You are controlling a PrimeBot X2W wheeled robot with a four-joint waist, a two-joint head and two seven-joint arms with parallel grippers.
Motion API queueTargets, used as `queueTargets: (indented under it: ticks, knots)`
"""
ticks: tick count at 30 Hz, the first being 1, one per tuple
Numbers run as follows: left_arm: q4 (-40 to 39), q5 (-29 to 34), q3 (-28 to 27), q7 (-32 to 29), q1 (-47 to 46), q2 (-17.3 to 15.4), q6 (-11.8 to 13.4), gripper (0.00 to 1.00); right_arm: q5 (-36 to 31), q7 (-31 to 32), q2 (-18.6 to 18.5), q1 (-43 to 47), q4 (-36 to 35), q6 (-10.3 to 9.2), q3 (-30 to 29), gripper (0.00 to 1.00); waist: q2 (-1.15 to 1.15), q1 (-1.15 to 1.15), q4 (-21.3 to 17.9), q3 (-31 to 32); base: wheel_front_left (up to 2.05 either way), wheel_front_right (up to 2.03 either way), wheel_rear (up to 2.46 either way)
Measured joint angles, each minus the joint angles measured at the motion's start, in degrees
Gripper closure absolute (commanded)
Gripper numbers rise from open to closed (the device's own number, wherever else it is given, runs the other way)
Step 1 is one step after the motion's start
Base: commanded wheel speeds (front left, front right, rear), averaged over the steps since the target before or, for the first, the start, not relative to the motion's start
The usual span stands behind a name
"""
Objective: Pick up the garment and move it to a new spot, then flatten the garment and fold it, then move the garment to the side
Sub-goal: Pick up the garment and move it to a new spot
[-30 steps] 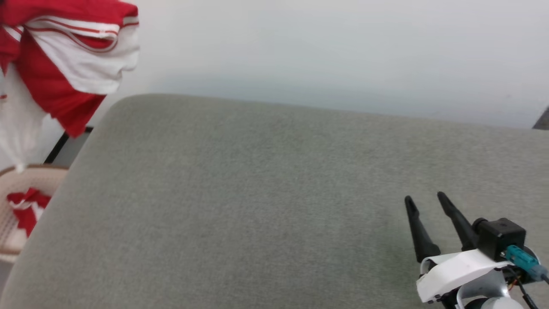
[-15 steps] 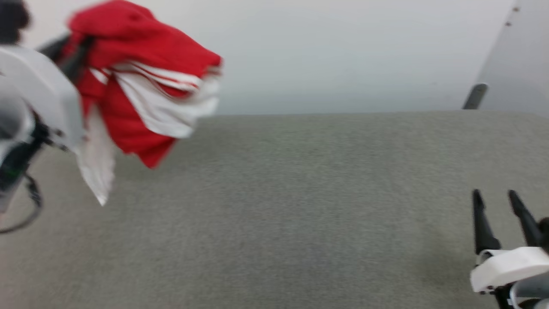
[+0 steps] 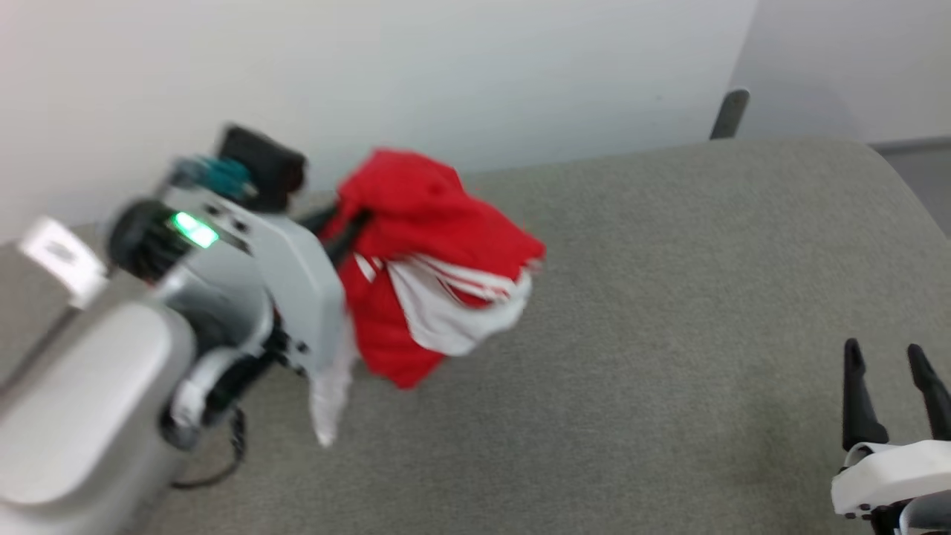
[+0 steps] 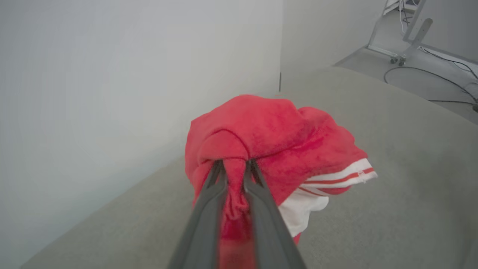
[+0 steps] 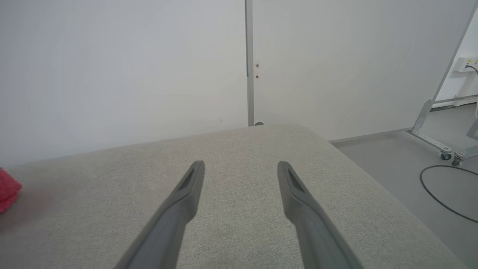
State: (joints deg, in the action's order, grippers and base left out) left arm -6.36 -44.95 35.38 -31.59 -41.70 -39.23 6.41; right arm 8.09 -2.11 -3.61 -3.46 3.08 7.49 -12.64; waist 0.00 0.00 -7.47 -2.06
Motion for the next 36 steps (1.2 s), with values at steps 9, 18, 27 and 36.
queueTargets:
  ticks: [9, 18, 27, 36]
  knots:
    - [8.15, -1.77, 5.45, -0.76, 4.95, 5.13, -0.85, 1.0, 0.64, -1.55, 0.49, -0.71, 2.44, 0.0, 1.89, 0.0, 0.0, 0.0, -2.76, -3.24, 0.0, 0.0, 0.0]
    - [19.34, -2.81, 8.7, -0.4, 6.22, 8.57, -4.26, 1.0, 1.4, -2.54, 0.6, -1.9, 4.83, 0.0, 3.81, 0.0, 0.0, 0.0, -4.41, -4.9, 0.0, 0.0, 0.0]
    - [27.85, -4.27, 9.89, 0.36, 5.65, 11.61, -7.9, 0.24, 1.98, -3.43, 0.64, -2.94, 7.01, 0.0, 5.17, 0.0, 0.0, 0.0, -4.26, -4.63, 0.0, 0.0, 0.0]
    - [30.11, -7.38, 8.6, -0.42, 4.22, 12.25, -9.64, 0.0, 1.09, -2.74, 0.63, -2.58, 7.36, 0.0, 5.69, 0.0, 0.0, 0.0, -2.74, -1.84, 0.0, 0.0, 0.0]
